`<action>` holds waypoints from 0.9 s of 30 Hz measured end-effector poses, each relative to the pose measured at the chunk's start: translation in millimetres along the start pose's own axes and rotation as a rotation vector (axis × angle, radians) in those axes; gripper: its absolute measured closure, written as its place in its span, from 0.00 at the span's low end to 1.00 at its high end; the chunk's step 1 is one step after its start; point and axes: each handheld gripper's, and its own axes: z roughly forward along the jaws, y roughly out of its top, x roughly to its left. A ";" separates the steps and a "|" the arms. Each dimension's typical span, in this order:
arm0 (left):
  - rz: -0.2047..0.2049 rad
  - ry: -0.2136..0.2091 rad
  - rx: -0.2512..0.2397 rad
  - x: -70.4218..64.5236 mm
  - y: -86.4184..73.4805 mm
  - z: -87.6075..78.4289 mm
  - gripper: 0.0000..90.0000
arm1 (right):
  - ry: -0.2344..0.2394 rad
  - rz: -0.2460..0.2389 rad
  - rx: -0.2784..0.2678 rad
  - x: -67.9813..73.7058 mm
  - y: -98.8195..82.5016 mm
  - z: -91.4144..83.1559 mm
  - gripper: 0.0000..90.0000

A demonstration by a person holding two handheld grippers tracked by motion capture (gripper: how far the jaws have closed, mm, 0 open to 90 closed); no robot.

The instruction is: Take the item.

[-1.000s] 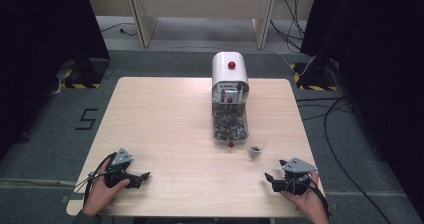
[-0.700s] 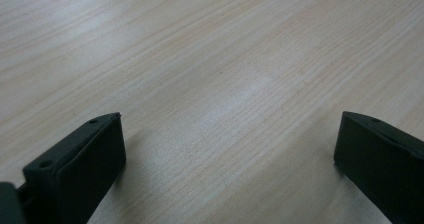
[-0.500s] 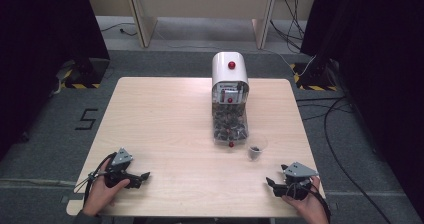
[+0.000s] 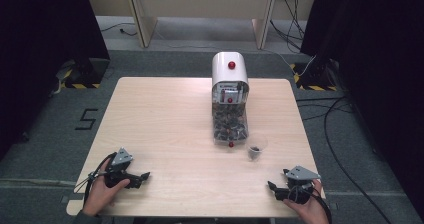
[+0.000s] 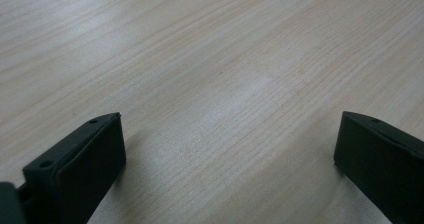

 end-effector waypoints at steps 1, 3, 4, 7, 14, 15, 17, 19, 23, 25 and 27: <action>0.000 0.000 0.000 0.0 0.0 0.0 0.00 | 0.006 0.012 0.004 0.1 -0.4 -0.2 0.25; 0.000 0.000 0.000 0.0 0.0 0.0 0.00 | 0.005 0.019 0.008 0.6 -1.6 -0.6 0.21; 0.000 0.000 0.000 0.0 0.0 0.0 0.00 | 0.006 0.018 0.013 1.8 -2.0 -1.1 0.19; 0.000 0.000 0.000 0.0 0.0 0.0 0.00 | 0.011 0.024 0.012 5.8 -3.6 -1.4 0.17; 0.000 0.000 0.000 0.0 0.0 0.0 0.00 | 0.005 0.027 -0.013 7.5 -8.0 -2.6 0.17; 0.000 0.000 0.000 0.0 0.0 0.0 0.00 | 0.004 0.021 -0.021 7.1 -8.6 -2.3 0.17; 0.000 0.000 0.000 0.0 0.0 0.0 0.00 | 0.003 0.025 -0.021 7.5 -9.0 -2.5 0.17; 0.000 0.000 0.000 0.0 0.0 0.0 0.00 | 0.002 0.027 -0.024 7.8 -9.2 -2.4 0.17; 0.000 0.000 0.000 0.0 0.0 0.0 0.00 | 0.001 0.028 -0.024 7.8 -9.3 -2.4 0.17; 0.000 0.000 0.000 0.0 0.0 0.0 0.00 | 0.001 0.028 -0.024 7.8 -9.3 -2.4 0.16; 0.000 0.000 0.000 0.0 0.0 0.0 0.00 | 0.002 0.029 -0.024 7.9 -9.3 -2.4 0.16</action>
